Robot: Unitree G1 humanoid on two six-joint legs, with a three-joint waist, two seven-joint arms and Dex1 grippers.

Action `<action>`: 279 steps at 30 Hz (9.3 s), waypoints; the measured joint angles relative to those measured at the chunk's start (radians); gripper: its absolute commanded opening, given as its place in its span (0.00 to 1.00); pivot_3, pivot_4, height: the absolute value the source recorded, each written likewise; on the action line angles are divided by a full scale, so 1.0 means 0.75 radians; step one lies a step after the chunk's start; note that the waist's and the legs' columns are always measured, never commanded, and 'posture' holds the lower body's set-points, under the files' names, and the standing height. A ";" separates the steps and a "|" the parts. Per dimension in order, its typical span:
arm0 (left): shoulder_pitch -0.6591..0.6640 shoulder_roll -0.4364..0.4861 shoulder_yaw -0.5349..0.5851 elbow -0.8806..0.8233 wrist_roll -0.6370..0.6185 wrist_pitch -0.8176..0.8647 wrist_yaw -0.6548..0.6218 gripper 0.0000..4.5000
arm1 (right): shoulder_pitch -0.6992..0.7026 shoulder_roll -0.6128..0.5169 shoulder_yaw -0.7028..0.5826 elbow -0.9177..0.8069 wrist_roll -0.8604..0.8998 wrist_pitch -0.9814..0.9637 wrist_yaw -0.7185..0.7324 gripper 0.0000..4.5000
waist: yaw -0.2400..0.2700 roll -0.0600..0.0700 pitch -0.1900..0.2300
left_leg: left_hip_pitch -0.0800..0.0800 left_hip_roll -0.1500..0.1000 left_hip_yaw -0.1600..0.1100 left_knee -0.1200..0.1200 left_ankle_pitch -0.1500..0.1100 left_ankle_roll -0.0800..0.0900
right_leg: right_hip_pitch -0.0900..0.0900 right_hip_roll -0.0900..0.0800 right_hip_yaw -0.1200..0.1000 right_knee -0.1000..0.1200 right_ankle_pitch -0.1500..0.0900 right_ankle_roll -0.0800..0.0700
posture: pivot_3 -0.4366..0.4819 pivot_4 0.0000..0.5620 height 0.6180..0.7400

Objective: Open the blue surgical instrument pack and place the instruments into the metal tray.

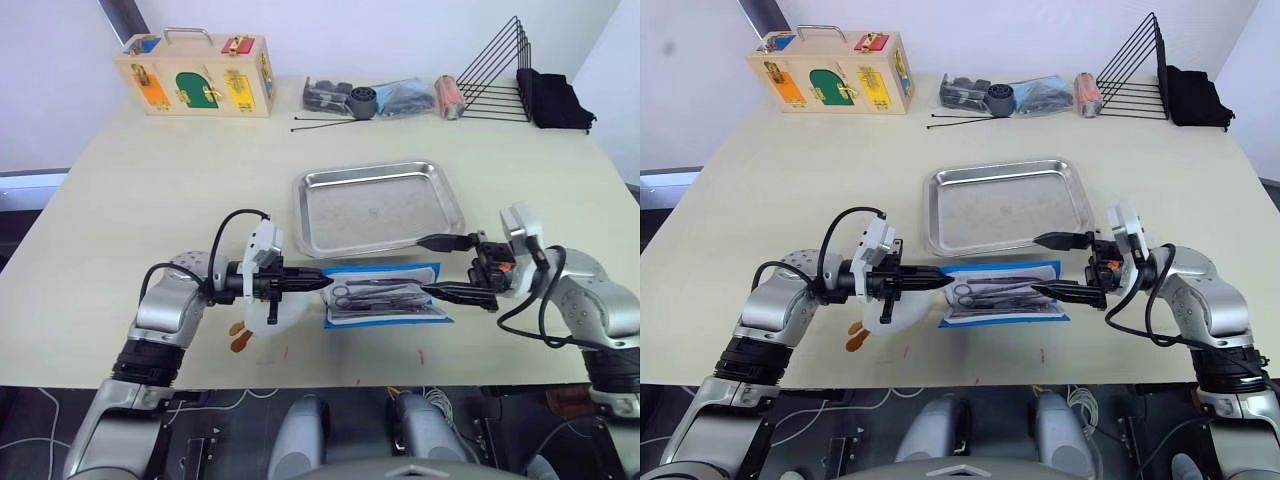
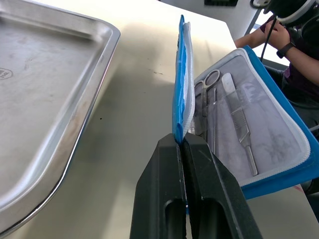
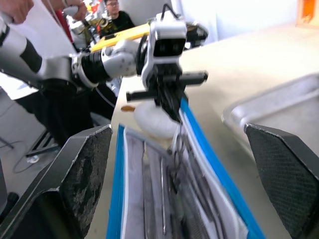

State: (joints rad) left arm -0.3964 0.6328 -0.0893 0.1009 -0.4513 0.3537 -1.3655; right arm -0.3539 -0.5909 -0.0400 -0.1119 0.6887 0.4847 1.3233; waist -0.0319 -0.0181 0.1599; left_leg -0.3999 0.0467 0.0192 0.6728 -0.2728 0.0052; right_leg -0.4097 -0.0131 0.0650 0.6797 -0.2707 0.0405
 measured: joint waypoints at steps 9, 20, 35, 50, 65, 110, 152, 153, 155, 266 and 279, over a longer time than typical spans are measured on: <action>-0.021 -0.014 -0.010 0.022 0.024 -0.021 -0.012 0.00 | 0.077 -0.092 0.037 -0.010 -0.020 0.009 0.075 0.13 | 0.004 0.000 0.000 | 0.000 0.000 0.000 0.000 0.000 0.000 | 0.000 0.000 0.000 0.000 0.000 0.000 | 0.48 0.27 1.00; -0.044 -0.022 -0.029 0.042 0.047 -0.002 0.021 0.00 | 0.225 -0.149 0.160 0.009 -0.195 -0.146 0.157 0.01 | 0.021 0.000 0.000 | 0.000 0.000 0.000 0.000 0.000 0.000 | 0.000 0.000 0.000 -0.001 0.000 0.000 | 0.48 0.27 1.00; -0.188 -0.063 -0.145 0.246 0.239 0.053 0.132 0.00 | 0.339 -0.158 0.293 0.065 -0.390 -0.339 0.156 0.01 | 0.025 0.000 -0.001 | 0.001 0.000 0.000 0.001 0.000 0.000 | 0.001 0.001 0.001 0.000 0.000 0.000 | 0.48 0.27 1.00; -0.277 -0.124 -0.183 0.376 0.318 0.017 0.081 0.00 | 0.360 -0.158 0.296 0.056 -0.406 -0.363 0.125 0.01 | 0.033 0.000 -0.003 | 0.001 -0.001 -0.001 0.004 0.000 0.000 | 0.004 0.001 0.000 -0.001 0.000 0.000 | 0.48 0.27 1.00; -0.243 -0.140 -0.130 0.358 0.296 0.069 0.099 0.00 | 0.373 -0.159 0.296 0.060 -0.431 -0.412 0.097 0.01 | 0.028 0.000 -0.004 | 0.002 -0.001 -0.001 0.005 0.000 0.000 | 0.004 0.001 0.000 -0.001 0.000 0.000 | 0.48 0.27 1.00; -0.111 -0.162 -0.002 0.292 0.199 -0.067 0.173 0.40 | 0.385 -0.180 0.298 0.082 -0.404 -0.447 0.104 0.34 | 0.026 0.001 -0.014 | 0.006 -0.001 -0.003 0.005 0.000 0.000 | 0.009 0.001 -0.001 -0.002 -0.001 0.001 | 0.48 0.27 1.00; 0.080 0.319 0.195 -0.425 -0.236 -0.092 -0.192 0.98 | -0.036 0.091 0.229 0.628 -0.469 -0.897 0.233 1.00 | 0.022 -0.001 -0.005 | 0.003 0.001 -0.001 0.005 0.000 0.000 | 0.005 0.001 -0.001 -0.002 -0.001 0.000 | 0.48 0.27 1.00; 0.080 0.320 0.201 -0.442 -0.252 -0.077 -0.191 0.98 | -0.037 0.093 0.233 0.638 -0.473 -0.903 0.233 1.00 | 0.022 -0.001 -0.005 | 0.003 0.001 -0.001 0.005 0.000 0.000 | 0.005 0.001 -0.001 -0.001 -0.001 0.000 | 0.48 0.27 1.00; 0.083 0.327 0.211 -0.472 -0.288 -0.042 -0.190 0.98 | -0.038 0.103 0.239 0.655 -0.485 -0.920 0.232 1.00 | 0.022 -0.001 -0.005 | 0.003 0.001 -0.001 0.005 0.000 0.000 | 0.005 0.001 -0.001 -0.001 -0.001 0.001 | 0.48 0.27 1.00; -0.360 -0.199 -0.237 0.550 0.487 -0.347 0.024 0.12 | -0.112 0.210 0.315 0.854 -0.599 -0.997 0.119 1.00 | -0.015 -0.007 -0.014 | 0.026 0.002 0.001 -0.003 0.000 0.000 | 0.022 0.004 0.005 -0.002 -0.001 -0.001 | 0.48 0.27 1.00; -0.359 -0.203 -0.244 0.547 0.494 -0.344 0.057 0.33 | -0.107 0.215 0.313 0.854 -0.599 -0.997 0.113 1.00 | -0.015 -0.008 -0.018 | 0.027 0.002 0.001 -0.003 0.000 0.000 | 0.023 0.004 0.005 -0.002 -0.002 -0.001 | 0.48 0.27 1.00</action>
State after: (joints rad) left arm -0.6660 0.4808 -0.2722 0.5110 -0.0810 0.0954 -1.3225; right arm -0.4339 -0.4294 0.1946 0.5285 0.2396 -0.2633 1.4082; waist -0.0435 -0.0240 0.1464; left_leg -0.3798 0.0481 0.0201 0.6703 -0.2731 0.0056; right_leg -0.3925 -0.0099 0.0687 0.6781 -0.2718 0.0398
